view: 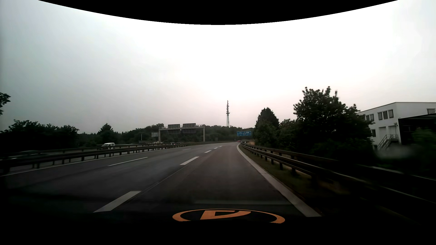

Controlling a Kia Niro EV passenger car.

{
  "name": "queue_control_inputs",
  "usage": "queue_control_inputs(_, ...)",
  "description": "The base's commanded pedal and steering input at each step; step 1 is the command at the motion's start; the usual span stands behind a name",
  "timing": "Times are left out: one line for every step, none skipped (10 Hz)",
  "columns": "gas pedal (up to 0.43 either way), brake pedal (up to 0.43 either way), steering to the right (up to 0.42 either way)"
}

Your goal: Follow the waypoints while adhering to traffic rules and regulations

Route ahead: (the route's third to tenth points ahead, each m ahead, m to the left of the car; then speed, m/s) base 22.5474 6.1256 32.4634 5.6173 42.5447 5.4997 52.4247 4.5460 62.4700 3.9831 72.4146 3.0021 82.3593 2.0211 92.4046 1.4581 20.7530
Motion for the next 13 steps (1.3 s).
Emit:
queue_control_inputs(0.177, 0.000, 0.005)
queue_control_inputs(0.177, 0.000, 0.005)
queue_control_inputs(0.177, 0.000, 0.005)
queue_control_inputs(0.177, 0.000, 0.005)
queue_control_inputs(0.177, 0.000, 0.005)
queue_control_inputs(0.169, 0.000, 0.005)
queue_control_inputs(0.169, 0.000, 0.005)
queue_control_inputs(0.169, 0.000, 0.006)
queue_control_inputs(0.169, 0.000, 0.007)
queue_control_inputs(0.169, 0.000, 0.007)
queue_control_inputs(0.157, 0.000, 0.006)
queue_control_inputs(0.150, 0.000, 0.006)
queue_control_inputs(0.138, 0.000, 0.006)
